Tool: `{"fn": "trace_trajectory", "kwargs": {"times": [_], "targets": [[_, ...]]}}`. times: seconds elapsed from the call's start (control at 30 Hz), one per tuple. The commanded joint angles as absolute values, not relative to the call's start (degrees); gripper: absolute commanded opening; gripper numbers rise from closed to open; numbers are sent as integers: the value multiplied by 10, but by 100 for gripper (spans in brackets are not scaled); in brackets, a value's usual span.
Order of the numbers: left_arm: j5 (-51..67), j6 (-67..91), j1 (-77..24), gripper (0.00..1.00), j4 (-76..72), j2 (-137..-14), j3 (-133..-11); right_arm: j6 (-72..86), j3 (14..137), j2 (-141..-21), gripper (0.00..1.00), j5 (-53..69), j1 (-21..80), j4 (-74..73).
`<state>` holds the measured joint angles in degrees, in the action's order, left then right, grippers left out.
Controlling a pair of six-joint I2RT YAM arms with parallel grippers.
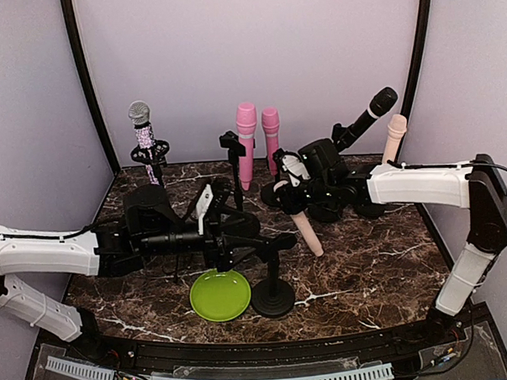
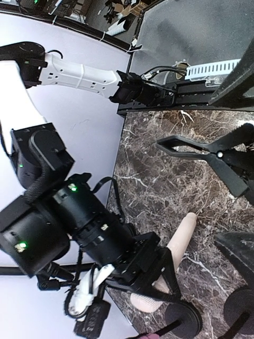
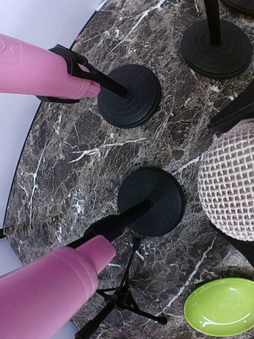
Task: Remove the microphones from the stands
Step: Place the microphone at the center of the board.
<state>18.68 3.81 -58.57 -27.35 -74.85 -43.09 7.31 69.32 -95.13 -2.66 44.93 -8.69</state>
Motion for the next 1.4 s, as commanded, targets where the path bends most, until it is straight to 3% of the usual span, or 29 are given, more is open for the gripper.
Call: {"fn": "trace_trajectory", "kwargs": {"times": [0.0,0.17,0.33,0.57,1.0,1.37], "targets": [[139,65,-565,83,-184,-690,-453,69,732,-988,49,-43,439,-65],[148,80,-526,87,-68,-670,-508,83,743,-1023,51,-32,427,-50],[208,73,-427,88,63,-676,-555,95,739,-1050,52,-15,417,-28],[233,13,-385,90,23,-651,-518,117,763,-1102,55,-38,417,-11],[172,-45,-385,89,50,-612,-500,162,789,-1181,62,-55,412,40],[170,-45,-385,89,47,-607,-496,158,769,-1148,71,-19,411,71]]}}
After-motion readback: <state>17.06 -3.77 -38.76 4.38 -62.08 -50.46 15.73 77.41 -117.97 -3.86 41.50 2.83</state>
